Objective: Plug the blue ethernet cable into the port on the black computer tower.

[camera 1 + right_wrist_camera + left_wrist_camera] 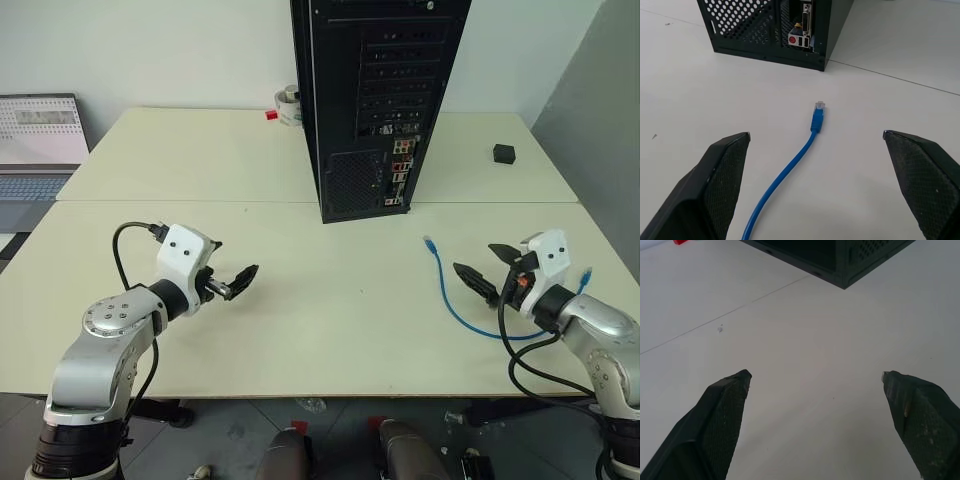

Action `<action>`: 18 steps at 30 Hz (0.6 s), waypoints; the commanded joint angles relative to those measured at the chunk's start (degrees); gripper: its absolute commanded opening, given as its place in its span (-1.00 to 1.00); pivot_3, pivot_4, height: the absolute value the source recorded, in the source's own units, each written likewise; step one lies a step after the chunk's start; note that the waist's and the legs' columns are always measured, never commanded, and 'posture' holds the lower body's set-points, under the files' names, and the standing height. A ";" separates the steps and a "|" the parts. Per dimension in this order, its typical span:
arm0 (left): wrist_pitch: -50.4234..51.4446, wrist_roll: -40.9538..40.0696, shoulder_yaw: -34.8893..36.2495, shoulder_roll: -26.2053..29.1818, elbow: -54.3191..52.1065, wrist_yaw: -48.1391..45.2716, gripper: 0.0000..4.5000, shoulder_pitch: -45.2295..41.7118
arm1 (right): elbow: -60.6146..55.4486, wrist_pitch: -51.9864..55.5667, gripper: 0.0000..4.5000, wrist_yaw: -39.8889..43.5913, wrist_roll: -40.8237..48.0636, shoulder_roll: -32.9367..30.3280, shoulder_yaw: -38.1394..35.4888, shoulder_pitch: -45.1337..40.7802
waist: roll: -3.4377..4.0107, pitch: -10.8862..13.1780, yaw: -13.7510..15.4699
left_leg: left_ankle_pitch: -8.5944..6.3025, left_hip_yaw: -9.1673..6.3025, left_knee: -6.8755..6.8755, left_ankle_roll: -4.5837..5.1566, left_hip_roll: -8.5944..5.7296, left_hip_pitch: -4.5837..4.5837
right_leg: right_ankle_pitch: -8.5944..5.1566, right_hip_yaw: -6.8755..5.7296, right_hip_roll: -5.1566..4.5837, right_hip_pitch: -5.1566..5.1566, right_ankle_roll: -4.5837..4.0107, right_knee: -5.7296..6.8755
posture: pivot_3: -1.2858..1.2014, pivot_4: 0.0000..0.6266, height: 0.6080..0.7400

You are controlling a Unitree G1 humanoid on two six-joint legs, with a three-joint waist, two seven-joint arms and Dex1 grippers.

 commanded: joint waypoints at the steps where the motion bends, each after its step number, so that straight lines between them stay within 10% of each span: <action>1: -2.65 -0.95 0.64 -0.02 -3.81 -1.14 0.99 1.34 | -1.90 -0.48 1.00 0.86 -0.06 -1.20 -1.16 -0.31 | 0.00 0.00 0.00 | 0.00 -0.01 0.00 0.00 0.00 0.00 | 0.00 0.00 0.00 0.00 0.00 0.00 | 0.03 -0.52 1.00; 18: -7.15 0.30 -5.43 2.57 -6.64 -7.81 0.99 1.88 | -3.56 3.57 1.00 -4.28 -2.61 2.82 3.88 -1.77 | 0.00 0.00 0.00 | 0.00 0.00 0.00 0.00 0.03 0.01 | 0.00 0.01 0.02 0.00 0.00 0.01 | 0.03 -0.52 1.00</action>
